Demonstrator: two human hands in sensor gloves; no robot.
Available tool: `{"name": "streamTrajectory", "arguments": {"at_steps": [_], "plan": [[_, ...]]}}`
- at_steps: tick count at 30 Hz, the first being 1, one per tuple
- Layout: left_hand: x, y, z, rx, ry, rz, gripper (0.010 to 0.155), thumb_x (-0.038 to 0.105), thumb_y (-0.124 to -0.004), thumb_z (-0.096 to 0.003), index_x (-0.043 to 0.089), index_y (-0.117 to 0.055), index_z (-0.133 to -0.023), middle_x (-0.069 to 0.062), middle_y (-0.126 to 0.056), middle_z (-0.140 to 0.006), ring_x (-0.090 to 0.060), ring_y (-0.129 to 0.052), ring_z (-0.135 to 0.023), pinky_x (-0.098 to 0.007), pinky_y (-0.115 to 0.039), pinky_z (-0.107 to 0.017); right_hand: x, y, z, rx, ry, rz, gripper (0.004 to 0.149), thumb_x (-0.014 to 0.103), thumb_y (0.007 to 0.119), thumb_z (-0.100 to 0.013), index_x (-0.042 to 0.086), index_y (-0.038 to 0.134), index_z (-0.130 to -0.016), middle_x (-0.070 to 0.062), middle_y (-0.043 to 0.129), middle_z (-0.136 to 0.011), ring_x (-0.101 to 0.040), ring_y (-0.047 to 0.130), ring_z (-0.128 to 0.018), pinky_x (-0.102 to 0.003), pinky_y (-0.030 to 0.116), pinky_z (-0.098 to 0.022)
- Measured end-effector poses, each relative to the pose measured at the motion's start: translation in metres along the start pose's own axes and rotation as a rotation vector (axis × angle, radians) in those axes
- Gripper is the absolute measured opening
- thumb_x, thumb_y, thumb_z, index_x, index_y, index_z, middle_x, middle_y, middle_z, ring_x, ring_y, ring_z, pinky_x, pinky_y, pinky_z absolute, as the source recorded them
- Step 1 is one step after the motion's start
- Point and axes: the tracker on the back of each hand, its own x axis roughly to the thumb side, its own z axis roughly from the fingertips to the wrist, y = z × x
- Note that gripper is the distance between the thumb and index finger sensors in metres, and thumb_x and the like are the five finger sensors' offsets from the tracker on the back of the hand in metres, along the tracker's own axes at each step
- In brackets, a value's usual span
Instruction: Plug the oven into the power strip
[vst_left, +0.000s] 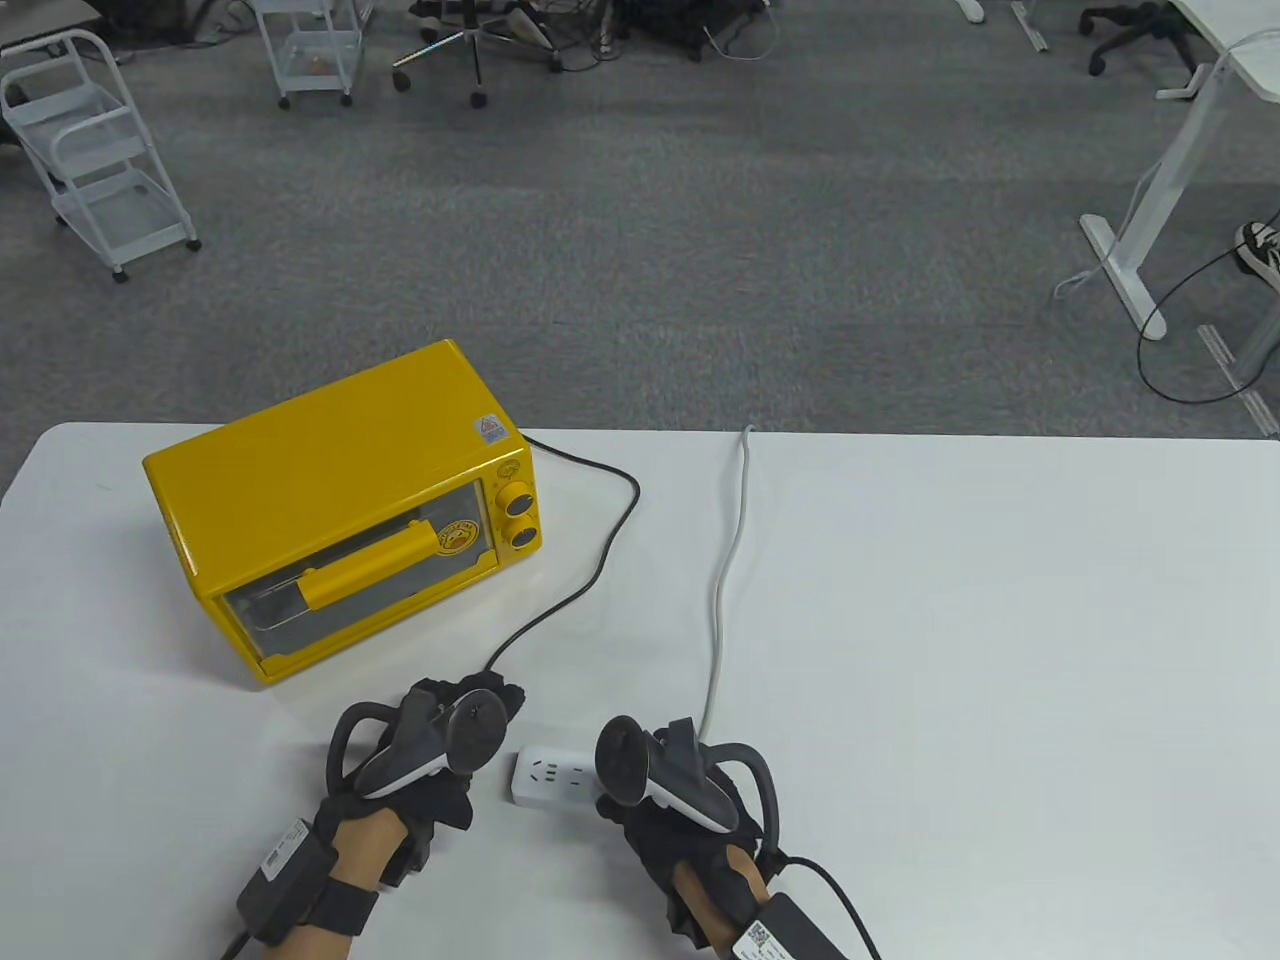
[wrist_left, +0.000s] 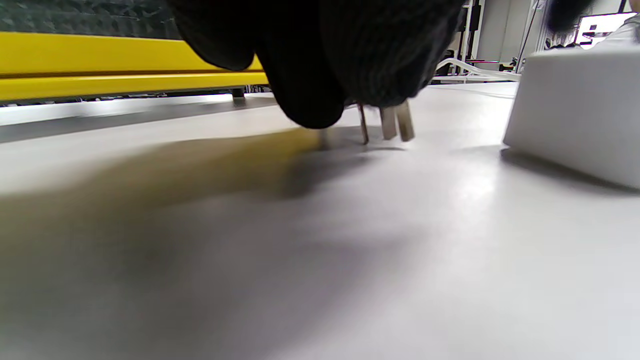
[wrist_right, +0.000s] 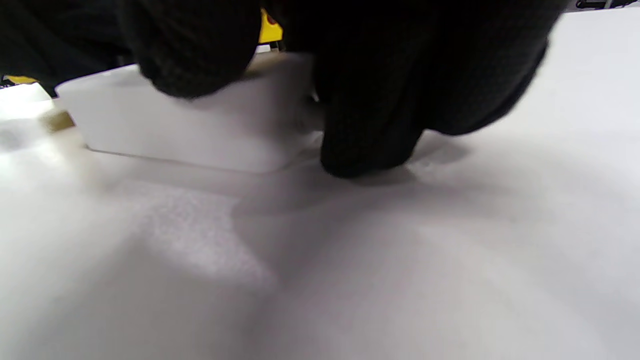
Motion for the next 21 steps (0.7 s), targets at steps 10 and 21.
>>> {"name": "streamTrajectory", "arguments": {"at_steps": [10,21], "plan": [[0.001,0.004,0.005,0.071,-0.032,0.062,0.062,0.036,-0.076,-0.0424,0.036,-0.065,-0.103,0.01,-0.082,-0.11,-0.013,-0.094,-0.082,-0.048,-0.067,-0.078,0.0,0.001,0.001,0.003,0.002,-0.006,0.074,0.047,0.074,-0.041,0.006,0.069,-0.104,-0.019,0.077,-0.087,-0.017,0.101,-0.058,-0.047,0.084,-0.054],[0.022,0.02,0.027,0.185,-0.199,0.135,0.065,0.051,-0.079,-0.0315,0.031,-0.08,-0.094,0.003,-0.103,-0.078,-0.008,-0.096,-0.044,-0.048,-0.079,-0.065,-0.001,0.002,0.002,-0.003,0.001,-0.009,0.074,0.047,0.074,-0.042,0.007,0.068,-0.104,-0.019,0.076,-0.087,-0.016,0.101,-0.059,-0.047,0.084,-0.054]]}}
